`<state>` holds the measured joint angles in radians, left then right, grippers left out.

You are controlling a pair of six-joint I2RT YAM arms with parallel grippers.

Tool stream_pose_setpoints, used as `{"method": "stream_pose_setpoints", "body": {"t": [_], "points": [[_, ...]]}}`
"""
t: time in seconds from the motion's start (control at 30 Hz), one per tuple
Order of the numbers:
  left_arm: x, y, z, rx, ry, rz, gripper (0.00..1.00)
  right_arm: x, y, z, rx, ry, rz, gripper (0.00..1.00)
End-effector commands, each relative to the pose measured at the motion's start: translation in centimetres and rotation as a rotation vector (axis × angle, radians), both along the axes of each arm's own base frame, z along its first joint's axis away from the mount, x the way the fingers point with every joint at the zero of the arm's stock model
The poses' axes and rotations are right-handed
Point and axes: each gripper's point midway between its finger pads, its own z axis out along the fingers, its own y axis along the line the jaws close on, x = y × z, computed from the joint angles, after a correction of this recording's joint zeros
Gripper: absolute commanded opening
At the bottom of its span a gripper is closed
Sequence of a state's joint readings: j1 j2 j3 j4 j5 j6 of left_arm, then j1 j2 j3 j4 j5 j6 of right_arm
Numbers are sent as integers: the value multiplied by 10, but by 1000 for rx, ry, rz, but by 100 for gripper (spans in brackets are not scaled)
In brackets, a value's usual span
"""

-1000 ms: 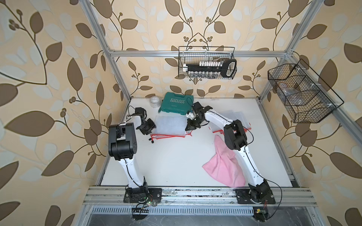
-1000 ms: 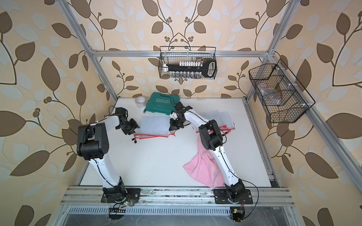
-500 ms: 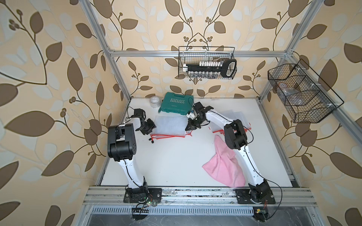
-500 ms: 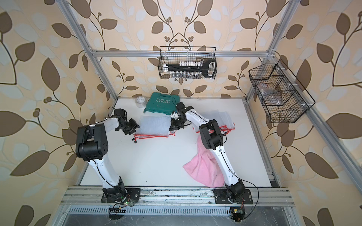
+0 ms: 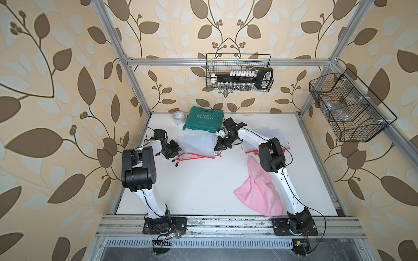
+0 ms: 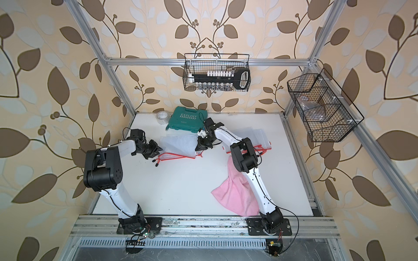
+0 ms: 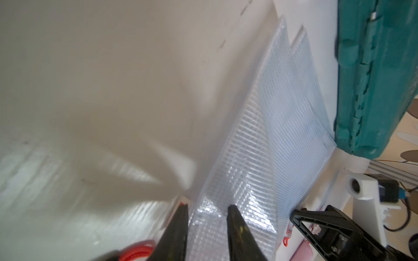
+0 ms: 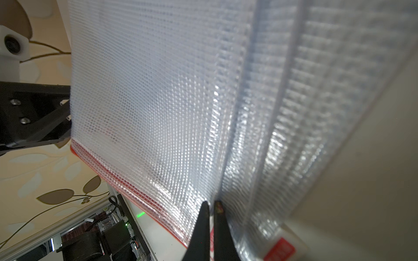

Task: Wipe the document bag
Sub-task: Pick up the document bag.

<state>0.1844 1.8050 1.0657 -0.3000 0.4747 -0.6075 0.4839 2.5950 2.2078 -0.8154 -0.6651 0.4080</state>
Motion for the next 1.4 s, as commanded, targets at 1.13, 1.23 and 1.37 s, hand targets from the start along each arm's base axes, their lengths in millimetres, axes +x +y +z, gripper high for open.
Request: {"method": "stream_pose_setpoints", "body": {"t": [1.13,1.23,1.37], "points": [[21,-28,57,-366,-236,59,47,-16,-12,-55,-109,93,-6,0],[14,-28,45,-345,-197,45,36,-15,-13,-54,-113,90,-5,0],[12,-26,47,-300,-187,17,4,-16,-13,-54,-130,81,3,0]]}}
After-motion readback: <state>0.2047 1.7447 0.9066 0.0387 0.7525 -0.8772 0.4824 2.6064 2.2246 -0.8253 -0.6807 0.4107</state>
